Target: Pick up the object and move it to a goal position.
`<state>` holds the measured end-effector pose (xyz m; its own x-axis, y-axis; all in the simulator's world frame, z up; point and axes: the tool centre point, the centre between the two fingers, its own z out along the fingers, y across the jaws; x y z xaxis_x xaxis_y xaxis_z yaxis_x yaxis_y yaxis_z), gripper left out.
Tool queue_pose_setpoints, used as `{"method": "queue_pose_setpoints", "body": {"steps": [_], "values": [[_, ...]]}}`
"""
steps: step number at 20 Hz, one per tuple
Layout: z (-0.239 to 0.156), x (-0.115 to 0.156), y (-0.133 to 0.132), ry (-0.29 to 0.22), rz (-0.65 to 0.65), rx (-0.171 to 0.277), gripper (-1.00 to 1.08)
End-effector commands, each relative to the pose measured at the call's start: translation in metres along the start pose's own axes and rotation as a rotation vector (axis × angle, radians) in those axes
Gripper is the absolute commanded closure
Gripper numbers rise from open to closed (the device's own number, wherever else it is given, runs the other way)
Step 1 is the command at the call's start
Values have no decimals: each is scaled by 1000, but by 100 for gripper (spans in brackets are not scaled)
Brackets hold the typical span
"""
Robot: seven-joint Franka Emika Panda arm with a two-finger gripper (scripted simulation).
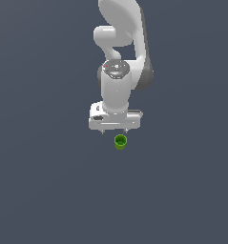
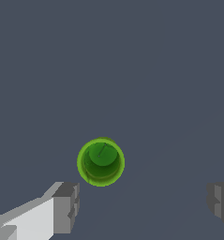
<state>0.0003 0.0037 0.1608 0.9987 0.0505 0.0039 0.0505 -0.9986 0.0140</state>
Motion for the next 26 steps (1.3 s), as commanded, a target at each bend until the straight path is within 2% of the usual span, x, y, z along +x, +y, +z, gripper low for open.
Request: {"method": "queue_pose_setpoints", "body": {"steps": [1,10,16,26], "values": [[0,0,0,0,0,0,-92],[-9,12,-19,28,9,32,-92],[-8,11,-18,27,1,31,-92],[3,9,-20,23,-134,24,-92]]}}
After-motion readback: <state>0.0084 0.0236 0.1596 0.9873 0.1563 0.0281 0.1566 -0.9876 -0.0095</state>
